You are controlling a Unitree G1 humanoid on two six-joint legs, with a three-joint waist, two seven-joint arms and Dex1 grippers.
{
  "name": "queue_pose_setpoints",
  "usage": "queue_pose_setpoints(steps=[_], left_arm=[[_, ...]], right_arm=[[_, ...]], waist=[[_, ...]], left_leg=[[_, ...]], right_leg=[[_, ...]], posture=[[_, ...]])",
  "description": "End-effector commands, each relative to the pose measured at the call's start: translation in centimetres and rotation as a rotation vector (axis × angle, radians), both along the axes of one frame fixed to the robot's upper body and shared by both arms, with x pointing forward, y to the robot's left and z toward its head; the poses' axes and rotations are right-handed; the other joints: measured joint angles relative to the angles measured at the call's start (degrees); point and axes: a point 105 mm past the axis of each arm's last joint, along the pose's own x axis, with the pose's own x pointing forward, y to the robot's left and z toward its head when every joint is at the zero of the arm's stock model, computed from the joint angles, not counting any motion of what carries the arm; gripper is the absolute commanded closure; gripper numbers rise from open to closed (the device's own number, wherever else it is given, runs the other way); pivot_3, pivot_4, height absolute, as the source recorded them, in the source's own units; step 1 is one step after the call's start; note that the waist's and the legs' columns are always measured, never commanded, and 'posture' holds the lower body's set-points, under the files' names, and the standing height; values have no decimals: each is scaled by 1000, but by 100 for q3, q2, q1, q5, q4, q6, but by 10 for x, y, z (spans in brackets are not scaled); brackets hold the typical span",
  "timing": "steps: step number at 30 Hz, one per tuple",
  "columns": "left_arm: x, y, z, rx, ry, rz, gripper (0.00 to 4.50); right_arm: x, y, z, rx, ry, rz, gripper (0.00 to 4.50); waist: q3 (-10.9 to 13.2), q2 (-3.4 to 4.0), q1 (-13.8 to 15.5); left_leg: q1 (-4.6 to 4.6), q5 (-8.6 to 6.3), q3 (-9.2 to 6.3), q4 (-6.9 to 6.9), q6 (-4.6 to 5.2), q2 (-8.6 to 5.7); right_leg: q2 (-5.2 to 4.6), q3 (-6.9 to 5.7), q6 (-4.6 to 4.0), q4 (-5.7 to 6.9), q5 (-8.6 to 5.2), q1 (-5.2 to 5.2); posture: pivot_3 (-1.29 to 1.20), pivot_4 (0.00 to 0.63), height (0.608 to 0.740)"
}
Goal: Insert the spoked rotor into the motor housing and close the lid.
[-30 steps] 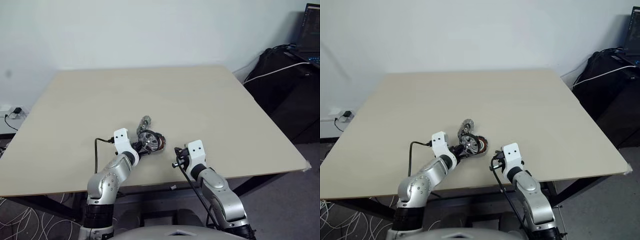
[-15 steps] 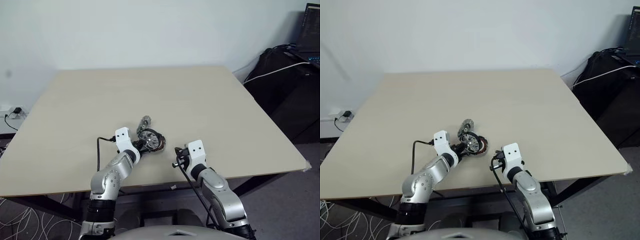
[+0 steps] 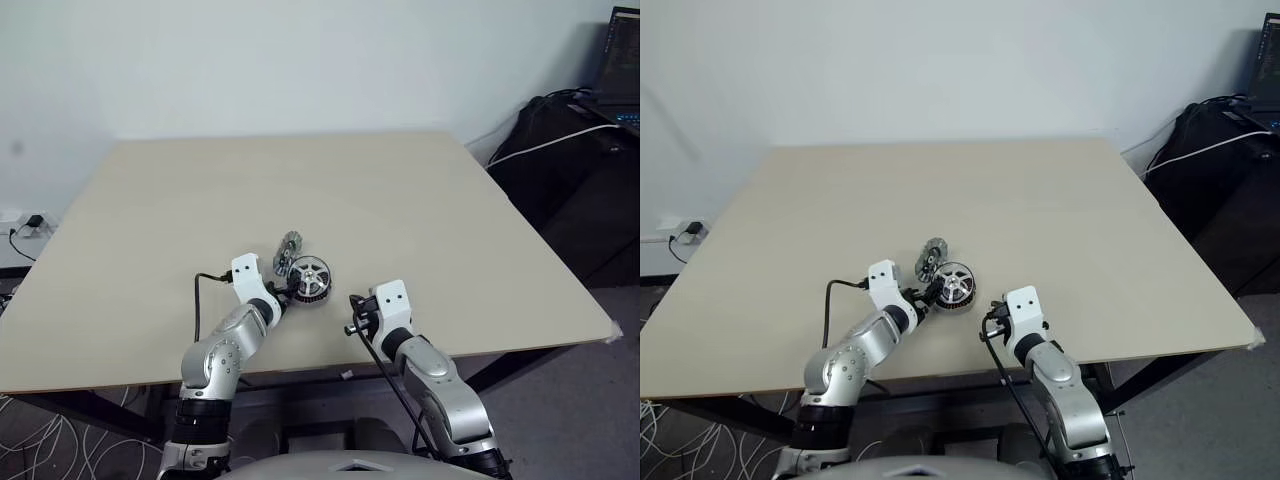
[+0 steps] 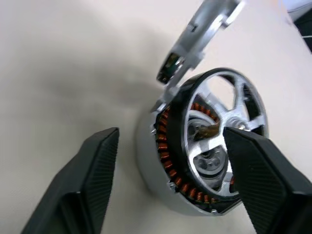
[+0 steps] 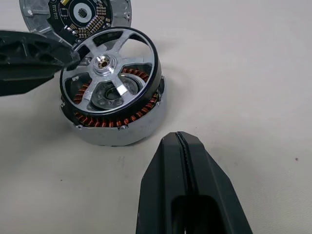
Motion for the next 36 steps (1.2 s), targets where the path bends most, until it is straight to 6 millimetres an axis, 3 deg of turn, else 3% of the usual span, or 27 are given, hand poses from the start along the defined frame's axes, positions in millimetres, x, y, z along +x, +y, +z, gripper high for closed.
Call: queue_pose_setpoints(steps=[1, 6, 14, 18, 26, 36], left_arm=[[1, -23, 37, -75, -159, -70, 877], [-8, -17, 55, -33, -333, -138, 877], [-22, 8, 46, 45, -363, -93, 877], [-27, 20, 46, 69, -406, -42, 1775], [-33, 46, 34, 152, -450, 81, 4472], [-33, 48, 24, 291, -480, 82, 4472]], right_arm=[[4, 1, 11, 14, -45, 2, 4500], [4, 1, 10, 12, -44, 7, 4500], [6, 6, 10, 13, -44, 31, 4500], [9, 9, 12, 13, -50, 43, 4500], [28, 22, 18, -11, -81, 66, 4500], [64, 52, 22, -22, -82, 89, 4500]], waist=[[0, 0, -2], [0, 1, -4], [1, 5, -6], [3, 7, -4], [6, 13, -6], [6, 13, -16]], left_leg=[[0, 0, 0, 0, 0, 0], [-1, -1, 0, -2, -1, 0], [0, -1, 0, -4, -1, 1], [0, -1, 0, -4, -2, 2], [0, -15, 0, -3, -25, 2], [2, 1, 0, -5, 2, 1]], right_leg=[[0, 0, 0, 0, 0, 0], [-1, 1, -15, -2, 6, -1], [-2, 0, 3, -2, -7, -1], [-3, 0, 10, -2, -11, -1], [-3, -1, 9, -2, -10, 0], [0, -1, -18, 0, 8, -1]], posture=[[0, 0, 740], [0, 0, 740], [0, 0, 740], [0, 0, 740], [0, 0, 740], [0, 0, 740]])
